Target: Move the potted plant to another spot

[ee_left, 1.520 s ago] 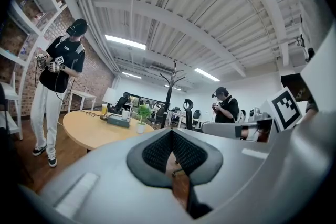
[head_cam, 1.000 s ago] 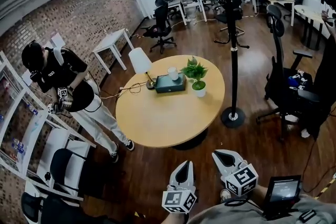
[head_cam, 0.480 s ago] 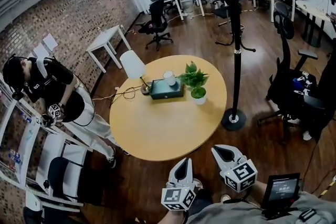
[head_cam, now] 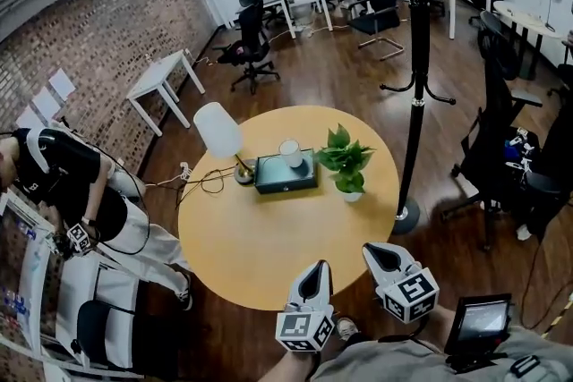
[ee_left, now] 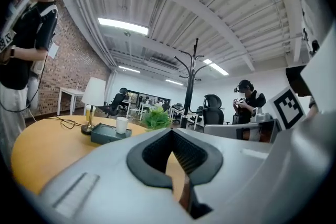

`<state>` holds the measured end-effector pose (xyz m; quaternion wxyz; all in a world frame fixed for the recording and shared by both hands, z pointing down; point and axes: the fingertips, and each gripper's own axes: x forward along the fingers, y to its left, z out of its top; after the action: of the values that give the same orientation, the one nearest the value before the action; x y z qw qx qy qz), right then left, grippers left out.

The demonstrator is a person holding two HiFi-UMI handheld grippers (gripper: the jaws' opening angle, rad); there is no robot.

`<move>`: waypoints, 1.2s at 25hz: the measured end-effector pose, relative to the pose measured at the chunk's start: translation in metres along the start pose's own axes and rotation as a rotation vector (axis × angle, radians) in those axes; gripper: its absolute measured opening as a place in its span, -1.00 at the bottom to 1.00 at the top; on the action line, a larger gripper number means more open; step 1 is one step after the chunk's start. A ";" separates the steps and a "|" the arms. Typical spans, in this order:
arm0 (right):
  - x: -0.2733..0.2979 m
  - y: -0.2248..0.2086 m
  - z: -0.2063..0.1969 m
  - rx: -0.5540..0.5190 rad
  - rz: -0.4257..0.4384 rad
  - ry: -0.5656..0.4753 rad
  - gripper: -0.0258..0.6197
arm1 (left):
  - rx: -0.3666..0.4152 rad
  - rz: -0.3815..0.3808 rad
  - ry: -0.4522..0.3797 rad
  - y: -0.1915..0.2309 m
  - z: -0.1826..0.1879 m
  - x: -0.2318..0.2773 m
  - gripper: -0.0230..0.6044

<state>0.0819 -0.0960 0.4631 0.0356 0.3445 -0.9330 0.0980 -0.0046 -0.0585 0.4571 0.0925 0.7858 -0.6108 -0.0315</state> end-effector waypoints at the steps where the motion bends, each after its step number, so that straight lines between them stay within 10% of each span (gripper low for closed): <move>1: 0.009 0.000 0.001 0.002 -0.011 0.001 -0.90 | 0.000 -0.010 0.005 0.008 0.001 0.005 -0.93; 30: 0.150 -0.139 -0.069 -0.001 -0.064 0.187 -0.90 | 0.001 -0.009 0.192 0.097 -0.102 0.197 -0.93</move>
<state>0.0580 -0.2809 0.5724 0.1259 0.3635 -0.9141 0.1280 -0.0306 -0.2608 0.5871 0.1501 0.7879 -0.5957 0.0439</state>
